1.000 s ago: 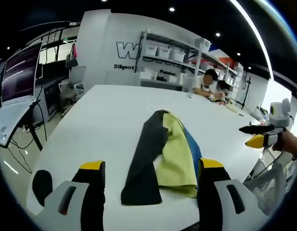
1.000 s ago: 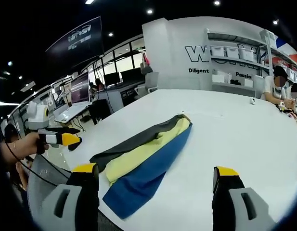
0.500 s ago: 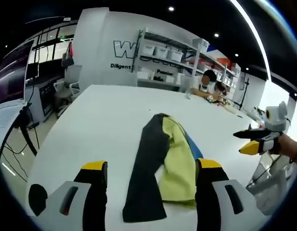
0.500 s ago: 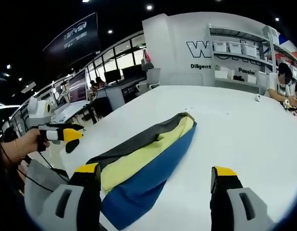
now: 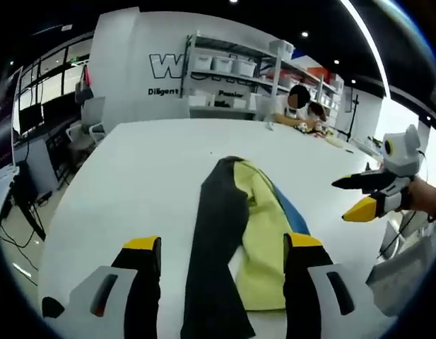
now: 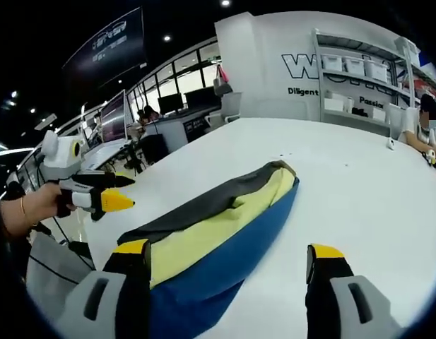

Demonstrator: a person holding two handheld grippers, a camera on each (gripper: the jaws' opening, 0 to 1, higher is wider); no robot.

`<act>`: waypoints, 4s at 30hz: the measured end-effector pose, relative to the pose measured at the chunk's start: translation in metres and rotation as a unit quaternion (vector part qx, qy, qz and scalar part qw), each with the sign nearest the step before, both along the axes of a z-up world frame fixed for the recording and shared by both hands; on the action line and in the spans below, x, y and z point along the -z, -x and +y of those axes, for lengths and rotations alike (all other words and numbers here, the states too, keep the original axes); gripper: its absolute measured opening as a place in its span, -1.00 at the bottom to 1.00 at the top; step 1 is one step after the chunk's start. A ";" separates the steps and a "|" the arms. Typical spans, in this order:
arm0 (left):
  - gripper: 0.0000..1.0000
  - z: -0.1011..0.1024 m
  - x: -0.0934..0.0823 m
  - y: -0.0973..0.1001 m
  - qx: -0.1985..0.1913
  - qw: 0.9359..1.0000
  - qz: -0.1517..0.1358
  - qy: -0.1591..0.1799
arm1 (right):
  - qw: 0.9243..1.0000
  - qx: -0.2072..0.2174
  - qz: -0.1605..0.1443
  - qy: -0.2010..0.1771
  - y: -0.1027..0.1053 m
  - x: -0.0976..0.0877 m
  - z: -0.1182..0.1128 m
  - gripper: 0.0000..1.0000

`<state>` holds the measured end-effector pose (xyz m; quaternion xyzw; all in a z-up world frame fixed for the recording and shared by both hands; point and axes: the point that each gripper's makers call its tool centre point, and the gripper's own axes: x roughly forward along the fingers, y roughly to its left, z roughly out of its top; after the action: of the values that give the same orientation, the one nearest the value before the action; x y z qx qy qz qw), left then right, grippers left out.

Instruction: Fold the garment on the visible template until the final outline fits inside the template.

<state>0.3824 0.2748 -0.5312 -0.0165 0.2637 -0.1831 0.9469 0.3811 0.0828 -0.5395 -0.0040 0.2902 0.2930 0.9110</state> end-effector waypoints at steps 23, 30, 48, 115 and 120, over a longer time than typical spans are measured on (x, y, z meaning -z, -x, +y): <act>0.14 -0.053 0.048 -0.064 0.049 0.999 0.017 -0.008 | 0.999 -0.010 0.033 0.008 -0.048 0.055 0.005 0.66; 0.12 -0.063 0.070 -0.075 0.057 0.998 0.034 -0.015 | 0.999 -0.009 0.043 -0.002 -0.055 0.068 0.008 0.57; -0.41 -0.066 0.098 -0.096 0.039 0.997 0.040 -0.055 | 0.999 -0.001 0.053 -0.011 -0.052 0.091 0.011 -0.12; -0.99 0.089 0.099 -0.136 -0.160 0.983 0.051 -0.070 | 0.981 0.150 0.014 0.125 -0.181 0.083 -0.172 -1.00; -0.99 0.098 0.100 -0.140 -0.180 0.981 0.059 -0.046 | 0.981 0.145 0.010 0.128 -0.186 0.086 -0.170 -1.00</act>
<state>0.5223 0.3728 -0.6315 -0.0307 0.3201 0.0041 0.9469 0.5673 -0.0872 -0.6257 -0.0757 0.3324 0.1186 0.9326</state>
